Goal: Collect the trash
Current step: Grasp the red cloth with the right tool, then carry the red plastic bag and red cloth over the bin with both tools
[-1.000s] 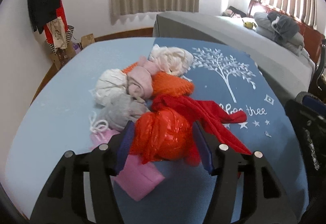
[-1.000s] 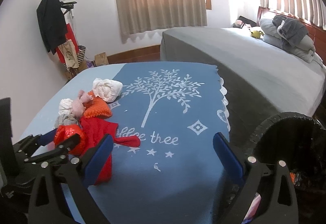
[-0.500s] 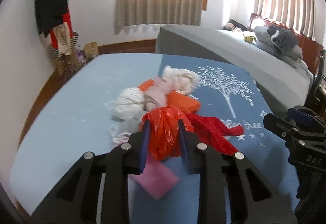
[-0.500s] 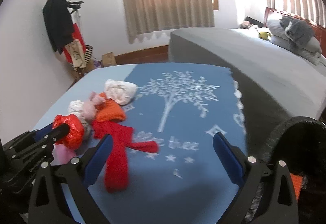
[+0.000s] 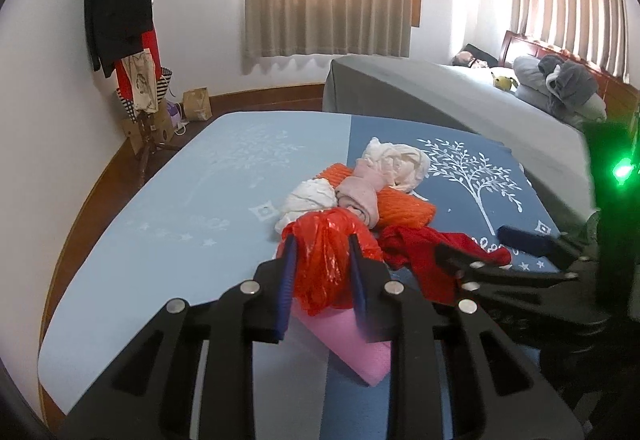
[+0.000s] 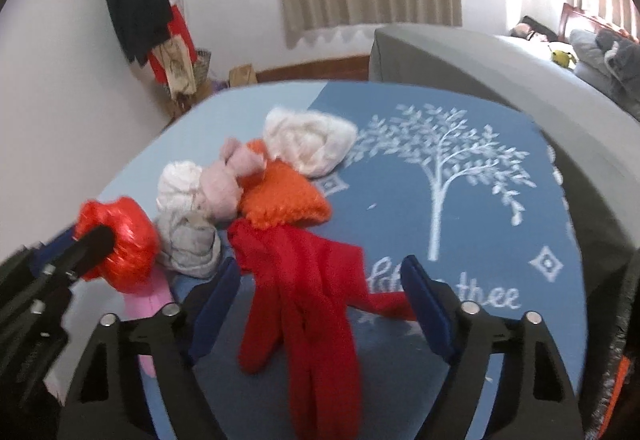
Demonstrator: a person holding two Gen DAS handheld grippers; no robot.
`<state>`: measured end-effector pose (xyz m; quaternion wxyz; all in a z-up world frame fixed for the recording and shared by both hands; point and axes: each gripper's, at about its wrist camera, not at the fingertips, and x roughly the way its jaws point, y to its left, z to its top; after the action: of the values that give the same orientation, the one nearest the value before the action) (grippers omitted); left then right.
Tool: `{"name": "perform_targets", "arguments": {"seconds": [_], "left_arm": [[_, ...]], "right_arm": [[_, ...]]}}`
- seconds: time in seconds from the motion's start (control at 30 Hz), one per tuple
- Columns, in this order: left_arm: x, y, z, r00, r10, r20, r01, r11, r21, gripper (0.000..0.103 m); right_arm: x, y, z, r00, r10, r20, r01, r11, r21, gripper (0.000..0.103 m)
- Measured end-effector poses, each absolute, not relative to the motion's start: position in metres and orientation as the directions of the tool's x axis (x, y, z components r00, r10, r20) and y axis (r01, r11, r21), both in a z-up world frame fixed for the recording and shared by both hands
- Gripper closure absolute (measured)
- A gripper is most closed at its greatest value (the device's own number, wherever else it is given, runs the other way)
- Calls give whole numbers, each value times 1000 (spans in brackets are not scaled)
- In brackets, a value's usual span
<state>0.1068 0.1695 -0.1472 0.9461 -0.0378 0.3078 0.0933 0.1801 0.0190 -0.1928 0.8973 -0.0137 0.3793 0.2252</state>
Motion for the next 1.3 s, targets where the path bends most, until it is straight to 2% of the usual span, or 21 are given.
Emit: {"name": "perform_targets", "arguments": {"seconds": [0.07,0.13,0.23,0.7,1.3], "left_arm": [[107,172,-148,794,152,-589,-201,979,-18,79],[107,172,-148,794,151,-589,-203,979,-22,79],[107,171,-149,795,149,-588,-201,979,-23,79],[107,147,-128,824,110,-557,-156,987,-36,79],[117,58,-91,874,-59,-482,33,998,-61,79]], "right_arm": [[184,23,-200,582,397,-710,-424,893,152,43],[184,23,-203,559,413,-719,-436,884,168,72],[181,22,-202,545,438,-715,-462,868,180,89],[159,-33,-141,650,453,-610,-430,881,196,90],[126,-140,-86,783,359,-509,-294,933,206,90]]}}
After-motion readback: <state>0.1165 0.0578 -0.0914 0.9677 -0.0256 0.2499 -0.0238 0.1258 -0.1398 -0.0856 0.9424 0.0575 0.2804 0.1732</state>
